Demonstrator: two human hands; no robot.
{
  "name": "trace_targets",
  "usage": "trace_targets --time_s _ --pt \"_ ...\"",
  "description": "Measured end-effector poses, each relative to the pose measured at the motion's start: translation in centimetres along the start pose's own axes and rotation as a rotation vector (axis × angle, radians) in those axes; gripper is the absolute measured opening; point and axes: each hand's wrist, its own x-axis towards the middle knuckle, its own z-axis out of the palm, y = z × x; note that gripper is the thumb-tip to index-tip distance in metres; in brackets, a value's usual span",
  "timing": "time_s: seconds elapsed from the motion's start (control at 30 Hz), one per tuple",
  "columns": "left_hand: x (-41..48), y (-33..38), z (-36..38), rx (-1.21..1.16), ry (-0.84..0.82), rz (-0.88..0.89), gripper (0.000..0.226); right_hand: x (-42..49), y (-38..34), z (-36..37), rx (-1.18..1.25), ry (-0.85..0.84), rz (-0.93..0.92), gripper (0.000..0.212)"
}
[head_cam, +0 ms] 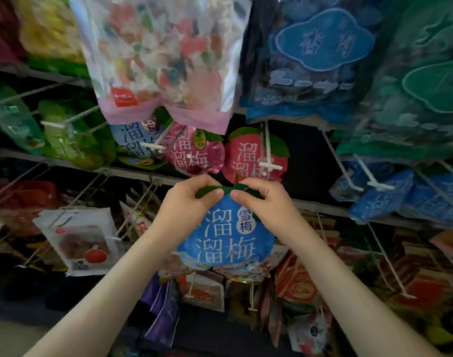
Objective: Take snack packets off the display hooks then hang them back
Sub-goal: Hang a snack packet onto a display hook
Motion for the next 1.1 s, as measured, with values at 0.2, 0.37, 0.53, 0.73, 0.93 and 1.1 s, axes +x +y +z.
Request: trace_targets --time_s 0.2,0.37,0.53,0.73,0.93,1.1 --pt "-0.9 3.7 6.4 0.111 -0.07 0.138 0.015 -4.2 2.2 -6.3 0.065 0.184 0.039 0.015" --pt "-1.3 5.7 11.2 0.025 -0.122 0.153 0.016 -7.5 3.5 -10.2 0.073 0.309 0.048 0.018" --pt "-1.1 7.7 13.9 -0.035 -0.119 0.135 0.018 -8.7 3.8 -13.2 0.076 0.4 0.059 0.014" --pt "-0.9 8.7 15.2 -0.072 -0.088 0.108 0.017 -8.5 3.6 -14.9 0.057 0.402 0.05 0.007" --pt "-0.5 8.8 15.4 -0.139 -0.041 0.078 0.02 -7.8 3.3 -14.8 0.054 0.444 0.0 0.013" --pt "-0.1 8.3 15.3 -0.162 -0.003 0.072 0.018 -7.1 3.1 -14.4 -0.034 0.481 -0.03 0.016"
